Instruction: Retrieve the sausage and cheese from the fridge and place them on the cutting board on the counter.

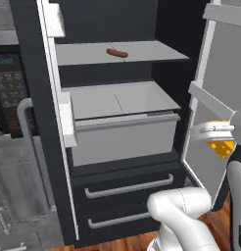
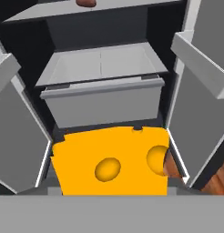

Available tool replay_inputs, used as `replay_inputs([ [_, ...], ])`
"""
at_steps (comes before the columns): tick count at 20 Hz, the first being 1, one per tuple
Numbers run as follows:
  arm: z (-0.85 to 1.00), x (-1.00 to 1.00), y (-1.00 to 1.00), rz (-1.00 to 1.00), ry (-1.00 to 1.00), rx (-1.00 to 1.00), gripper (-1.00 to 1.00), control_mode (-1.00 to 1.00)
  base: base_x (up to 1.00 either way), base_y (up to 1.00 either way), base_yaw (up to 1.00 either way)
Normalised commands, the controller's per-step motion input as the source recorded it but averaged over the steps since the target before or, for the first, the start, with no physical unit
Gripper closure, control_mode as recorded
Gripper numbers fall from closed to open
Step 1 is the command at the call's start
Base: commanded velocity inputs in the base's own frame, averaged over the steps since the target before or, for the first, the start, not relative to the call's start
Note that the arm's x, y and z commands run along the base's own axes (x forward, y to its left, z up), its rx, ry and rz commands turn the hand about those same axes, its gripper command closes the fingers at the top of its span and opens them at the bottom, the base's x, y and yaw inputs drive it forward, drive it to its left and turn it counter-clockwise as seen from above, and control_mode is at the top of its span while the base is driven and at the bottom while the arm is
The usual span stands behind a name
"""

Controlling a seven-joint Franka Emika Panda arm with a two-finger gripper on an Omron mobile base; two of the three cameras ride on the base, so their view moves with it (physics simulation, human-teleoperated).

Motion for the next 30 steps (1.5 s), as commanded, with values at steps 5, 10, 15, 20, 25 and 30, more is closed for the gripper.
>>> replay_inputs([
  [5,0.0,0.0,0.0,0.0,0.0,0.0,1.0,1.0,-1.0,-0.02,-0.49],
  [10,0.0,0.0,0.0,0.0,0.0,0.0,1.0,1.0,-0.94,0.0,-0.71],
  [15,0.0,0.0,0.0,0.0,0.0,0.0,1.0,1.0,-0.64,-0.14,-0.76],
  [20,0.0,0.0,0.0,0.0,0.0,0.0,1.0,1.0,-0.03,-0.48,-0.85],
  [25,0.0,0.0,0.0,0.0,0.0,0.0,1.0,1.0,0.0,-0.45,-0.87],
  [30,0.0,0.0,0.0,0.0,0.0,0.0,1.0,1.0,0.18,-0.4,-0.79],
])
